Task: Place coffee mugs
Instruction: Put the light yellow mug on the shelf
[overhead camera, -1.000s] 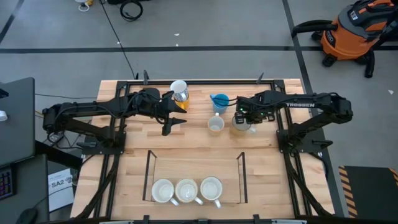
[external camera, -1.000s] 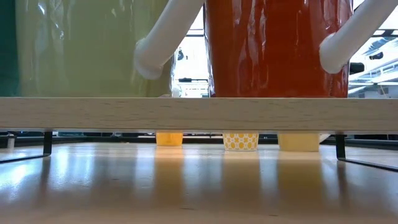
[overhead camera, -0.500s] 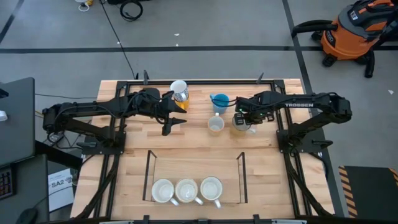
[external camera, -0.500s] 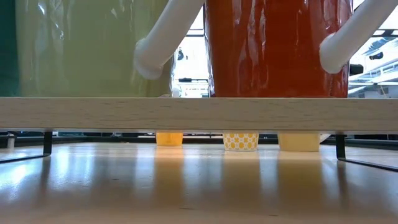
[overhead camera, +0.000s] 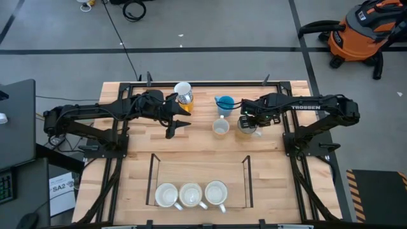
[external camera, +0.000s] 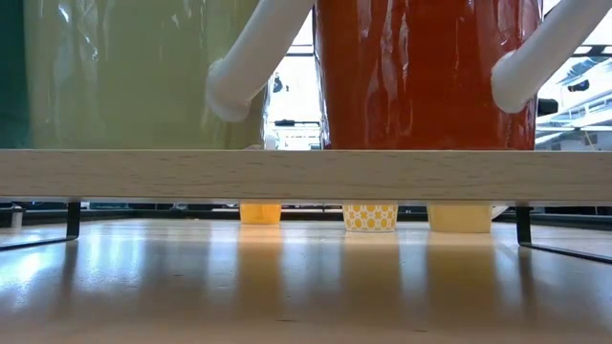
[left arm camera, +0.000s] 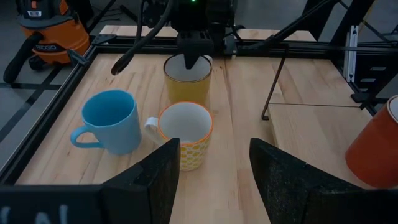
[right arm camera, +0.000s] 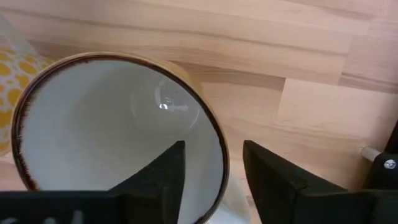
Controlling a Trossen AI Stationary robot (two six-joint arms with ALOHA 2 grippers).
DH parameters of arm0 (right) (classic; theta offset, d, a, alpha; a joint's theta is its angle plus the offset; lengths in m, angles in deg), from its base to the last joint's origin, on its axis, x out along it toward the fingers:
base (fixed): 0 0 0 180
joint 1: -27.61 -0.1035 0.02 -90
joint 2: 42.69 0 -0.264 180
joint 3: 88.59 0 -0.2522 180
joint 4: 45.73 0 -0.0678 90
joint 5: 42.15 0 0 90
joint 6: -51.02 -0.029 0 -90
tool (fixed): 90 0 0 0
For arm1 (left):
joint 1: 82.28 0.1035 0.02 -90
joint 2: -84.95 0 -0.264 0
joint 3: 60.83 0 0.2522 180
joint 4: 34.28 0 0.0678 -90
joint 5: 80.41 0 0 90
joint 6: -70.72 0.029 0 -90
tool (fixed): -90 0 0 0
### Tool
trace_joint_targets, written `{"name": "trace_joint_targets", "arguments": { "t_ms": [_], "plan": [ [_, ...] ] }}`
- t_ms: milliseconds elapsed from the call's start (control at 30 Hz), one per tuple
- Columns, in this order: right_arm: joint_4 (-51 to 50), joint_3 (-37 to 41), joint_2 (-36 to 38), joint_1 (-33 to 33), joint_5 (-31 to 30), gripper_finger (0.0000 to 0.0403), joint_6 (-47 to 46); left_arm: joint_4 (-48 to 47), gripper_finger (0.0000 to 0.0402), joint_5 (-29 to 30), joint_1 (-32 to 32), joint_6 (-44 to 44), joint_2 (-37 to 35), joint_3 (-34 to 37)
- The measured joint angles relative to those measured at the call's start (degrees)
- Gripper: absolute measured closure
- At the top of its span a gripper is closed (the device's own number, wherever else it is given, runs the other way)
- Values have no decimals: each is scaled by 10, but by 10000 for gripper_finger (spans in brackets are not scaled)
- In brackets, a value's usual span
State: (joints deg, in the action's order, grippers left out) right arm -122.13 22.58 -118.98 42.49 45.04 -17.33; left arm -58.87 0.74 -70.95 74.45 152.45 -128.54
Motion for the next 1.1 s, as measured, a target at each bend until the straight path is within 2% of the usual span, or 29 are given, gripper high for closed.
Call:
{"name": "trace_joint_targets", "arguments": {
  "t_ms": [367,667,767,900,1100],
  "plan": [
    [0,0,8,0,0,226,106,0,202,0,0,0,0,0],
    [0,-1,67,28,-1,226,199,0,202,0,0,0,0,0],
    [3,-1,95,43,-1,226,277,0,202,0,0,0,0,0],
    [33,-1,133,56,-1,227,426,0,202,0,0,0,0,0],
    [147,-1,173,56,14,226,667,0,202,0,0,0,0,0]
  ]
}}
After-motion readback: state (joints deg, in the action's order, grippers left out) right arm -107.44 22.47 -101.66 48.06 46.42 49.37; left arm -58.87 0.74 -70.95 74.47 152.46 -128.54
